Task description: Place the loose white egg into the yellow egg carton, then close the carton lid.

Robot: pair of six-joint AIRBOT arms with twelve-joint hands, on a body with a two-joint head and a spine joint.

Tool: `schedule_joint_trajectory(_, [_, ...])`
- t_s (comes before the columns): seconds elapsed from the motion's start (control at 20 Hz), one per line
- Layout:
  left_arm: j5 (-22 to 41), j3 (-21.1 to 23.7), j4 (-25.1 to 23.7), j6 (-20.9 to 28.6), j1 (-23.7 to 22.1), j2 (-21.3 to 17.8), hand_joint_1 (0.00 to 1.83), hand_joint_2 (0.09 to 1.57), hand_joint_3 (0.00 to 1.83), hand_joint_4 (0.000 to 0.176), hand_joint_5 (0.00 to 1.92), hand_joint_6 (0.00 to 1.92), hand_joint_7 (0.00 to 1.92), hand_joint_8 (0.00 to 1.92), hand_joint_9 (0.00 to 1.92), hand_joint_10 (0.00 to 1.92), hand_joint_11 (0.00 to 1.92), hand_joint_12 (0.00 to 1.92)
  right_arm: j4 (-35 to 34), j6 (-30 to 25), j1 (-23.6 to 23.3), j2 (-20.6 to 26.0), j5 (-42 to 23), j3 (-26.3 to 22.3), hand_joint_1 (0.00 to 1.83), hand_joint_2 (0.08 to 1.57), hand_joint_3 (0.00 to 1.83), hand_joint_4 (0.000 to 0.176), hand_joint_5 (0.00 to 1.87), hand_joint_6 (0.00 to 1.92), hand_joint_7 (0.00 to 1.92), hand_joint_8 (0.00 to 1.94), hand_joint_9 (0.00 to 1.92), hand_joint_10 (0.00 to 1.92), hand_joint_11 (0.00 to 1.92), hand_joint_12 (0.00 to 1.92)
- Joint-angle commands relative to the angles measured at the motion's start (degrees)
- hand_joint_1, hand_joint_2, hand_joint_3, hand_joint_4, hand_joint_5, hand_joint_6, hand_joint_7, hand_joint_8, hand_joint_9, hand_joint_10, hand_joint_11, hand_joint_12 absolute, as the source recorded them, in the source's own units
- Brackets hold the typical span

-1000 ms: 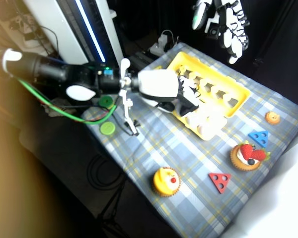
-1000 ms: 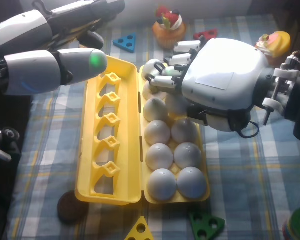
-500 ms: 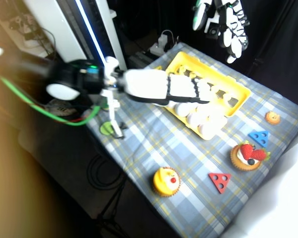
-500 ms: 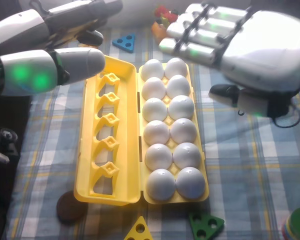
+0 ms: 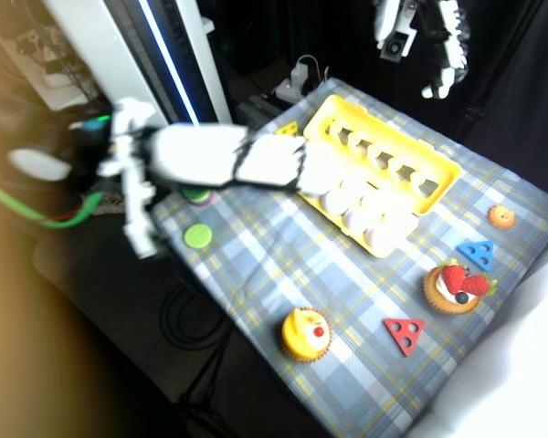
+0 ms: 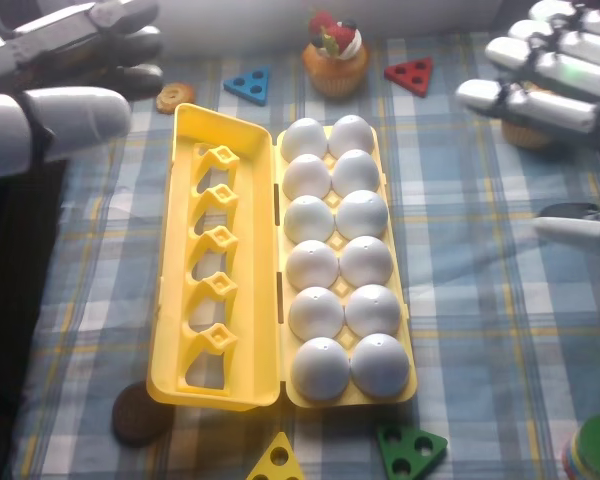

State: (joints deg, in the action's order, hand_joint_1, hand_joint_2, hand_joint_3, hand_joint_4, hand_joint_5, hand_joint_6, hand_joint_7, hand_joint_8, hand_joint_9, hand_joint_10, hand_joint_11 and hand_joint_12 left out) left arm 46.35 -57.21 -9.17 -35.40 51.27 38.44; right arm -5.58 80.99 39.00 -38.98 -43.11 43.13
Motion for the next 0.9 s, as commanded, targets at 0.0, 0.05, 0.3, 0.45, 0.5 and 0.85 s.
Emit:
schedule_joint_trajectory(0.0, [5.8,-0.7,2.3,2.2,0.4,0.3,0.22,1.46,0.0,0.0,0.0,0.0,0.1,0.01,0.14,0.58,0.0,1.62,-0.9,3.5,0.1,1.0,-8.7,-1.4,0.33,1.33,0.02,0.109,0.0,0.0,0.0,0.0,0.0,0.0,0.0,0.0])
schedule_joint_trajectory(0.05, [5.4,-1.1,2.3,3.3,1.2,0.5,0.14,1.48,0.01,0.0,0.0,0.0,0.16,0.03,0.19,0.62,0.0,1.63,-1.9,6.1,0.5,1.6,-9.3,-2.3,0.34,1.34,0.02,0.054,0.0,0.0,0.0,0.0,0.0,0.0,0.0,0.0])
schedule_joint_trajectory(0.3, [5.6,-3.7,4.0,10.9,8.4,3.8,0.0,1.42,0.0,0.009,0.0,0.0,0.0,0.0,0.11,0.43,0.01,1.38,-2.1,7.5,2.0,3.3,-10.9,-4.0,0.33,1.36,0.02,0.0,0.0,0.0,0.0,0.0,0.0,0.0,0.0,0.0])
schedule_joint_trajectory(0.45, [5.0,-4.6,4.6,13.1,11.8,5.7,0.0,1.39,0.0,0.002,0.0,0.0,0.0,0.0,0.17,0.25,0.01,1.36,-1.7,7.5,2.0,3.3,-11.0,-4.2,0.31,1.37,0.01,0.018,0.0,0.0,0.0,0.0,0.0,0.0,0.0,0.0])
schedule_joint_trajectory(0.5, [4.3,-5.0,4.6,13.7,12.1,6.5,0.0,1.38,0.0,0.005,0.0,0.0,0.0,0.0,0.18,0.19,0.01,1.33,-1.7,7.5,2.0,3.3,-11.1,-4.2,0.32,1.37,0.01,0.02,0.0,0.0,0.0,0.0,0.0,0.0,0.0,0.0])
schedule_joint_trajectory(0.85, [2.8,-6.0,0.5,18.9,12.9,9.7,0.0,1.38,0.0,0.0,0.0,0.0,0.0,0.0,0.25,0.1,0.13,1.32,-1.7,7.5,2.0,3.1,-11.1,-4.2,0.23,1.39,0.01,0.036,0.0,0.0,0.0,0.0,0.0,0.0,0.0,0.0])
